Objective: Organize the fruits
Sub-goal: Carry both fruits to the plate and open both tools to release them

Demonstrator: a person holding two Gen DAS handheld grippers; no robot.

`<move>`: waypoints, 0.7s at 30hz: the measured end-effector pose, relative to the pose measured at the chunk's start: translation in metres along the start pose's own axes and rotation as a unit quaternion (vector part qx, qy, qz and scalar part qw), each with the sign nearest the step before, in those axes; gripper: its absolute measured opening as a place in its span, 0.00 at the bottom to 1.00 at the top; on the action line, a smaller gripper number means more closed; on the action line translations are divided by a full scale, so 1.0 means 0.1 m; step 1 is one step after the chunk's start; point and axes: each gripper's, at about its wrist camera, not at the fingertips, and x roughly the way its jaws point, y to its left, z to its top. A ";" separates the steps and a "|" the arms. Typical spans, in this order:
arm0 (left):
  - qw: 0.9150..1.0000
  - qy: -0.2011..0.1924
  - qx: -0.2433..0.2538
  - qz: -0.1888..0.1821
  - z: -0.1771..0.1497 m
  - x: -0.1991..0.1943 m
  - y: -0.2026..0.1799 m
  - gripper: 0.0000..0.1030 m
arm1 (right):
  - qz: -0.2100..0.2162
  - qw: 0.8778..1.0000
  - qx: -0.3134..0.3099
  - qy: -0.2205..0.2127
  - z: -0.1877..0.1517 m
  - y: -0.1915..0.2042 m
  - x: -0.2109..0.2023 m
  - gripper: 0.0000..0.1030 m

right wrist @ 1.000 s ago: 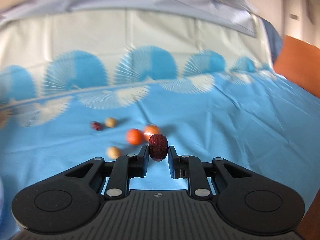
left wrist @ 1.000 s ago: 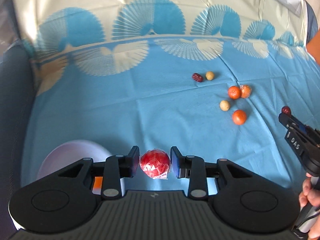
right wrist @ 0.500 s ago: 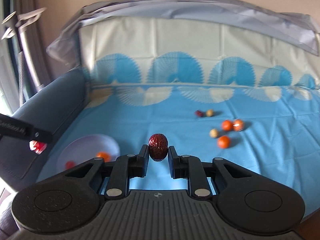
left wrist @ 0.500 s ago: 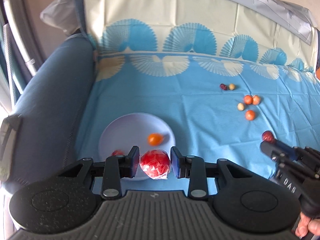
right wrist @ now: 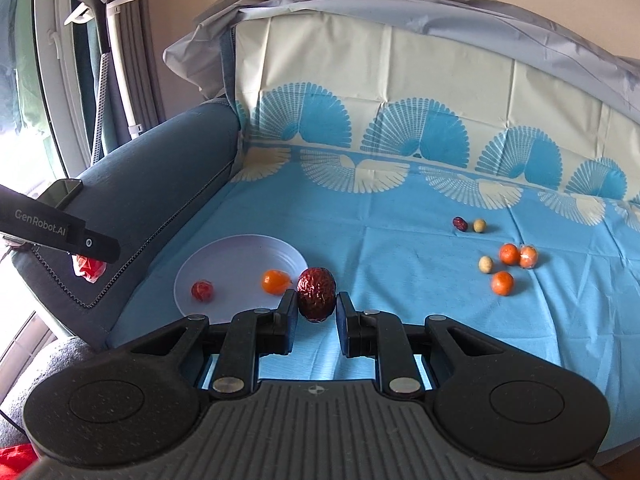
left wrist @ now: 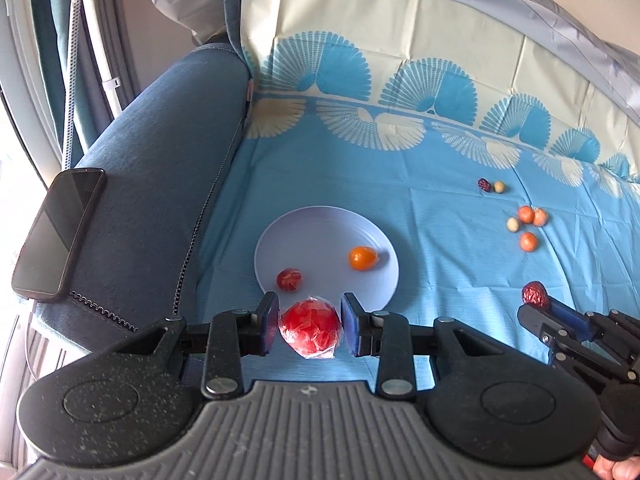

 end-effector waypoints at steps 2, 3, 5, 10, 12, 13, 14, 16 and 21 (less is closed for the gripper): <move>1.000 0.002 -0.001 -0.001 0.01 0.03 0.00 0.36 | 0.002 1.000 -0.005 0.002 0.00 0.02 0.02 0.21; 1.000 0.004 -0.002 -0.001 0.02 0.04 0.01 0.36 | 0.002 1.000 -0.007 0.003 0.00 0.03 0.02 0.21; 1.000 0.006 -0.002 -0.002 0.03 0.08 0.00 0.36 | 0.004 1.000 -0.008 0.006 0.01 0.05 0.05 0.21; 1.000 0.011 0.000 -0.001 0.07 0.17 -0.03 0.36 | 0.007 1.000 -0.010 0.008 0.03 0.05 0.12 0.21; 1.000 0.013 0.001 -0.001 0.08 0.22 -0.05 0.36 | 0.008 1.000 -0.010 0.010 0.04 0.06 0.17 0.21; 1.000 0.014 0.002 0.000 0.10 0.25 -0.05 0.36 | 0.009 1.000 -0.010 0.011 0.05 0.06 0.19 0.21; 1.000 0.016 0.003 0.001 0.11 0.29 -0.07 0.36 | 0.011 1.000 -0.010 0.013 0.06 0.06 0.23 0.21; 1.000 0.019 0.004 0.001 0.15 0.37 -0.07 0.36 | 0.013 1.000 -0.012 0.015 0.08 0.07 0.29 0.21; 1.000 0.031 0.005 0.002 0.26 0.64 -0.09 0.36 | 0.018 0.999 -0.016 0.026 0.14 0.11 0.53 0.21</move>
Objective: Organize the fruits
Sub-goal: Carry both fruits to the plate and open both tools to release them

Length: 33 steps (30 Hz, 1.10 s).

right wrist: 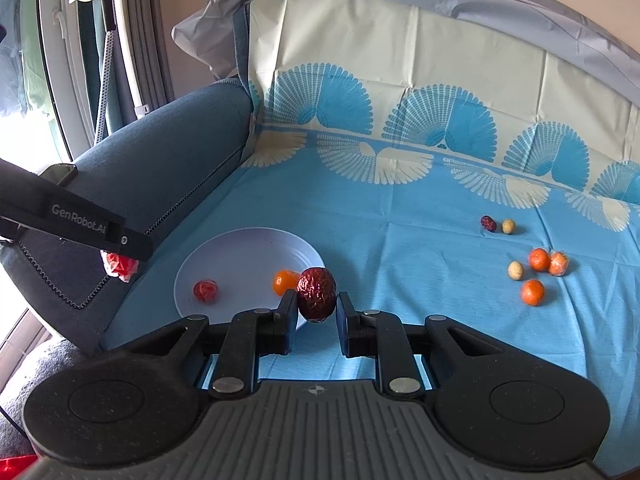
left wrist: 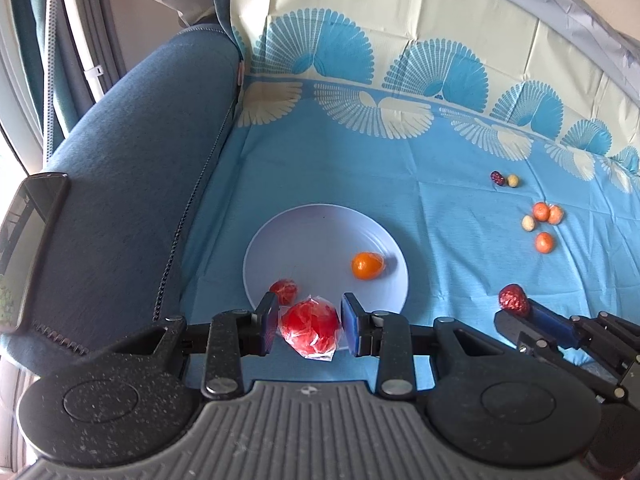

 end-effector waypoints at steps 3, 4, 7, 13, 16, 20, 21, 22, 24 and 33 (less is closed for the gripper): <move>1.000 0.008 0.000 -0.001 0.08 0.18 -0.01 0.36 | 0.003 1.000 -0.005 0.009 0.04 0.03 0.18 0.21; 1.000 0.011 0.001 0.000 0.11 0.25 0.00 0.36 | 0.005 1.000 -0.006 0.013 0.05 0.03 0.25 0.21; 1.000 0.020 -0.001 -0.004 0.18 0.46 0.02 0.36 | 0.014 0.999 -0.013 0.025 0.08 0.09 0.46 0.21; 0.999 0.047 -0.001 -0.009 0.23 0.93 0.07 0.36 | 0.029 0.997 -0.036 0.058 0.06 0.23 0.91 0.21; 0.998 0.061 -0.001 -0.012 0.24 1.14 0.08 0.36 | 0.030 0.996 -0.040 0.076 0.04 0.26 1.14 0.21; 0.997 0.068 0.003 -0.020 0.27 1.37 0.10 0.38 | 0.028 0.994 -0.048 0.092 0.03 0.29 1.37 0.21; 0.998 0.063 0.006 -0.030 0.28 1.40 0.11 0.41 | 0.029 0.994 -0.052 0.096 0.02 0.29 1.42 0.21; 0.998 0.056 0.006 -0.038 0.29 1.42 0.12 0.51 | 0.029 0.993 -0.055 0.098 0.02 0.30 1.45 0.21; 0.999 0.035 0.003 -0.036 0.32 1.42 0.13 0.72 | 0.031 0.993 -0.058 0.101 0.05 0.29 1.53 0.25; 1.000 0.005 -0.018 0.010 0.28 0.76 0.33 1.00 | 0.026 0.995 -0.036 0.089 0.12 0.06 1.04 0.90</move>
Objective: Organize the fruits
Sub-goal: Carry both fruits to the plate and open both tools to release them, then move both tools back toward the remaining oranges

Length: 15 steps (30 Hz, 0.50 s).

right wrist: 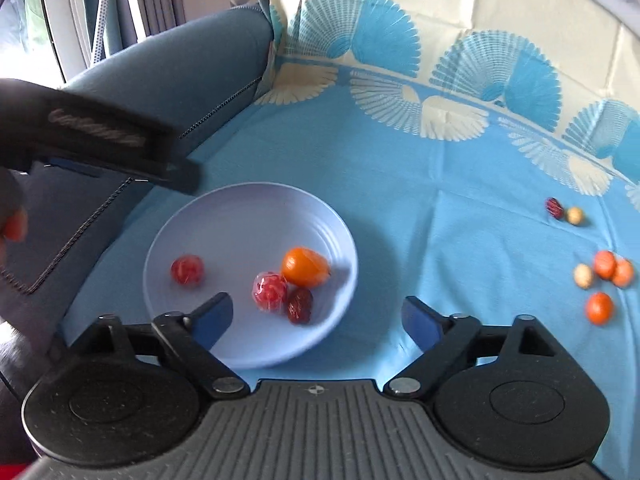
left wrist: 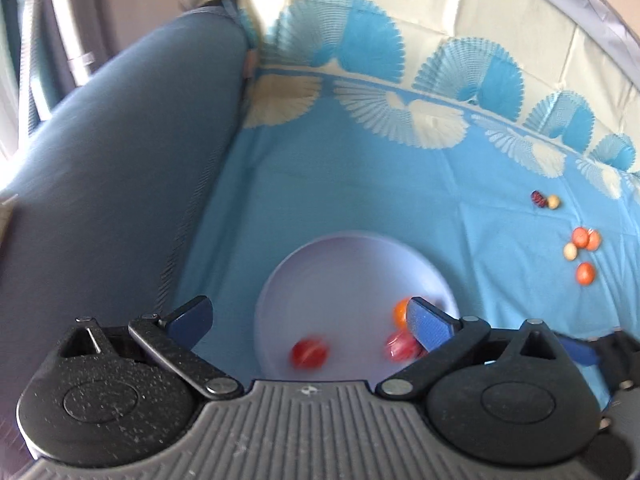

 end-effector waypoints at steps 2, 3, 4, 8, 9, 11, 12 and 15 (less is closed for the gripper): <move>1.000 0.022 -0.005 0.017 -0.16 -0.15 0.04 1.00 | 0.000 1.000 0.000 0.011 -0.12 0.00 -0.19 0.91; 0.999 0.031 -0.009 0.021 -0.24 -0.22 0.06 1.00 | 0.000 1.000 0.003 0.016 -0.18 0.01 -0.30 0.92; 0.999 0.039 -0.010 0.022 -0.32 -0.29 0.06 1.00 | 0.001 1.000 0.006 0.020 -0.25 0.03 -0.40 0.92; 0.998 0.048 -0.016 0.027 -0.57 -0.56 0.03 1.00 | 0.012 1.000 0.012 0.020 -0.45 0.14 -0.79 0.94; 0.998 0.047 -0.017 0.026 -0.62 -0.63 0.02 1.00 | 0.013 1.000 0.008 0.013 -0.47 0.17 -0.88 0.95; 0.999 0.041 -0.018 0.018 -0.70 -0.75 -0.01 1.00 | 0.004 1.000 -0.003 -0.009 -0.51 0.22 -1.04 0.96; 0.999 0.037 -0.019 0.014 -0.73 -0.83 -0.03 1.00 | 0.000 1.000 -0.006 -0.020 -0.52 0.24 -1.13 0.96; 1.000 0.011 -0.012 0.004 -0.80 -1.05 -0.10 1.00 | -0.010 0.999 -0.003 -0.050 -0.55 0.26 -1.35 0.96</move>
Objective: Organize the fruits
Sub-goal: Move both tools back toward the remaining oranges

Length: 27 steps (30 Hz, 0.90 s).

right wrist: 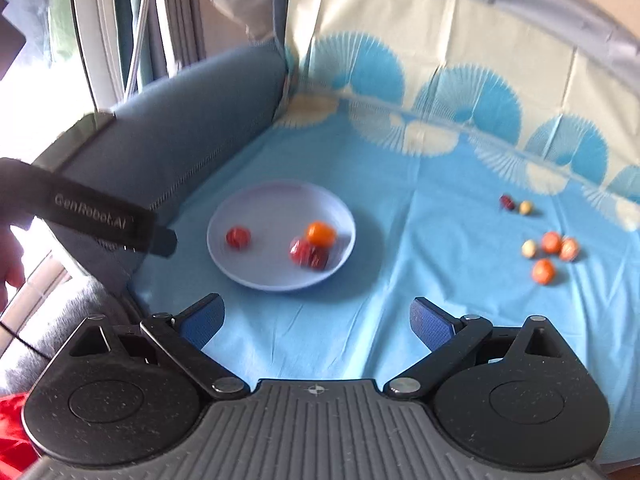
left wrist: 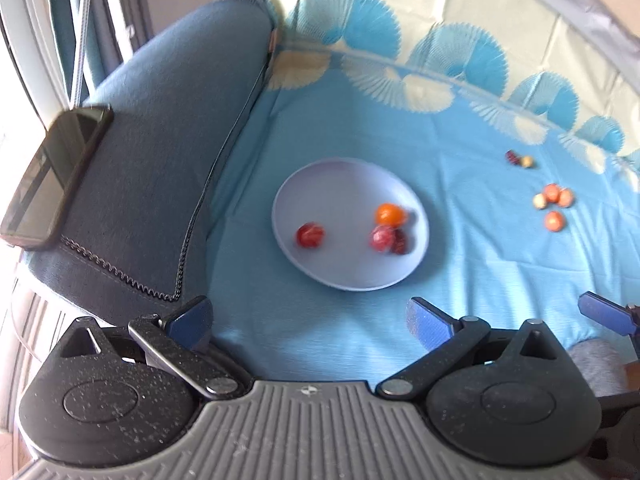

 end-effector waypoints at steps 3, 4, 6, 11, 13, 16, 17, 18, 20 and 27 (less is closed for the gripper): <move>1.000 -0.020 0.015 0.002 -0.06 -0.17 -0.09 1.00 | -0.007 1.000 0.000 -0.022 -0.02 0.00 -0.19 0.96; 1.000 -0.025 0.018 0.002 -0.08 -0.22 -0.12 1.00 | -0.009 1.000 -0.001 -0.027 -0.03 0.00 -0.24 0.96; 0.999 -0.030 0.019 0.004 -0.10 -0.28 -0.17 1.00 | -0.010 0.999 -0.001 -0.035 -0.06 0.00 -0.33 0.97; 0.999 -0.034 0.018 0.006 -0.12 -0.40 -0.23 1.00 | -0.016 0.999 0.002 -0.050 -0.07 -0.05 -0.45 0.97; 0.999 -0.037 0.020 0.007 -0.11 -0.43 -0.25 1.00 | -0.017 0.998 0.005 -0.054 -0.07 -0.06 -0.47 0.97; 0.999 -0.042 0.025 0.013 -0.10 -0.47 -0.28 1.00 | -0.017 0.998 0.007 -0.060 -0.08 -0.08 -0.49 0.97; 0.999 -0.042 0.026 0.014 -0.09 -0.47 -0.29 1.00 | -0.016 0.998 0.008 -0.062 -0.08 -0.09 -0.49 0.97; 0.999 -0.042 0.027 0.014 -0.09 -0.47 -0.31 1.00 | -0.016 0.998 0.009 -0.063 -0.09 -0.09 -0.49 0.97; 0.999 -0.040 0.030 0.014 -0.08 -0.46 -0.33 1.00 | -0.015 0.998 0.012 -0.064 -0.09 -0.11 -0.49 0.97; 0.999 -0.028 0.042 0.015 -0.06 -0.38 -0.43 1.00 | -0.009 0.998 0.031 -0.058 -0.14 -0.22 -0.46 0.97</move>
